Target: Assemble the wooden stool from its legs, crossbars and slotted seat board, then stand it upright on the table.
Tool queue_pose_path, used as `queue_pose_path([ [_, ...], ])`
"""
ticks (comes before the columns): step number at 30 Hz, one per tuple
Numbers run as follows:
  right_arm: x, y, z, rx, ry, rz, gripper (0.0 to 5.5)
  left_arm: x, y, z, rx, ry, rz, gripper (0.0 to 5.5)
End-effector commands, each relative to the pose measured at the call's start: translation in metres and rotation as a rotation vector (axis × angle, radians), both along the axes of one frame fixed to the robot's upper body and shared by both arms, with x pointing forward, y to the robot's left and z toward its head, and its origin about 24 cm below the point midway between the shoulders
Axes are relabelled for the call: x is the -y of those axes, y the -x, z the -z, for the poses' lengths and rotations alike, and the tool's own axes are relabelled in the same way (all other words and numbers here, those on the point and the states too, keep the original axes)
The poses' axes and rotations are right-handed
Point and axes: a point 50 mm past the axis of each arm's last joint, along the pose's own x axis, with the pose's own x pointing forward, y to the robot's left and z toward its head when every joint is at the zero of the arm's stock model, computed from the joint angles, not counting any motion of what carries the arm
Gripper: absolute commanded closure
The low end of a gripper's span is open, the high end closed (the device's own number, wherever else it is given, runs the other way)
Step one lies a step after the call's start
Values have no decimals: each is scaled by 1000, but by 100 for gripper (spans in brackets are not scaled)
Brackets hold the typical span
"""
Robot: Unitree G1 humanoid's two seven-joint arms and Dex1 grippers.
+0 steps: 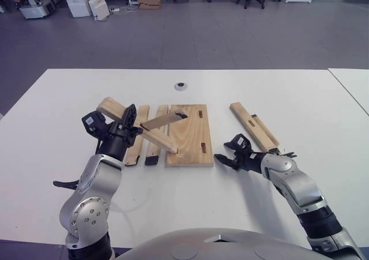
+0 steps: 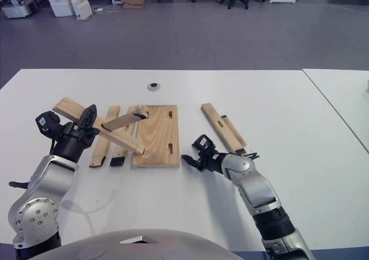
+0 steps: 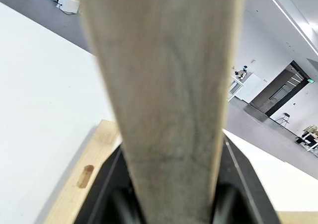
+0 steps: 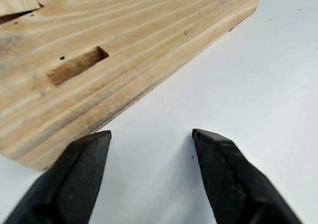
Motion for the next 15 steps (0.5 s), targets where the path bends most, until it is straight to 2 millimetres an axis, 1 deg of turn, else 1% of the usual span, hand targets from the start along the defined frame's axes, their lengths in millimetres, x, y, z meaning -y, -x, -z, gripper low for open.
queue_pose_path([
  [1, -20, -1, -12, 10, -105, -62, 243, 10, 10, 13, -96, -104, 7, 448],
  [3, -30, 2, -18, 11, -170, -103, 243, 17, 12, 16, -103, -152, 10, 448],
  [5, -30, 2, -23, 28, -189, -82, 243, 26, 11, 16, -91, -208, 39, 448],
  [8, -10, 1, -36, 77, -183, -4, 243, 32, 14, 23, -96, -318, 120, 448],
  [10, 7, -2, -47, 114, -178, 61, 243, 34, 15, 28, -110, -375, 157, 448],
  [13, 32, -4, -58, 162, -159, 169, 243, 42, 8, 31, -94, -442, 213, 448],
  [15, 40, -6, -62, 183, -150, 209, 243, 53, 1, 31, -76, -502, 256, 448],
])
